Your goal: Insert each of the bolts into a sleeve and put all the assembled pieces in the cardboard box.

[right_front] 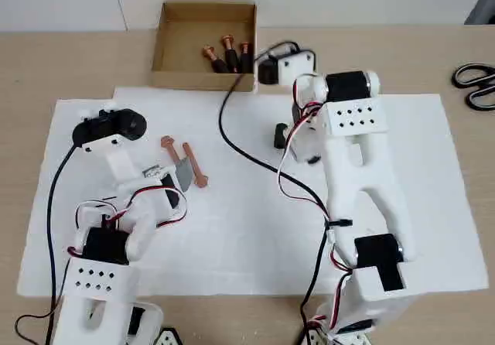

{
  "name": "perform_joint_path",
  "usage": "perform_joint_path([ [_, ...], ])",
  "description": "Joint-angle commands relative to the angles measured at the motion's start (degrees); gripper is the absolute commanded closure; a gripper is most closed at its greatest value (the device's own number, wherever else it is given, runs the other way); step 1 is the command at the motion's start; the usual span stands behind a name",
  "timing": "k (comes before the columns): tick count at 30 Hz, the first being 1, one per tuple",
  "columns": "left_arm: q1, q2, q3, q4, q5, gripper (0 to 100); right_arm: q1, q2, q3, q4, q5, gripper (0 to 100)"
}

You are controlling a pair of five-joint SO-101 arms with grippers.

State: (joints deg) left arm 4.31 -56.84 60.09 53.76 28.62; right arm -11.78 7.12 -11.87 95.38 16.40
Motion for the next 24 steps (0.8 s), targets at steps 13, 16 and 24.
perform_joint_path([
  [13,-0.1,-0.9,-2.1,0.3,0.4,82,-0.5,6.5,14.2,-17.3,-6.3,99.4],
  [16,-0.1,-1.1,-1.3,0.1,0.4,82,-0.5,9.5,13.4,-17.5,-7.1,95.4],
  [24,-0.1,-1.1,0.3,0.0,0.4,82,-0.7,11.4,10.9,-16.0,-7.1,89.7],
])
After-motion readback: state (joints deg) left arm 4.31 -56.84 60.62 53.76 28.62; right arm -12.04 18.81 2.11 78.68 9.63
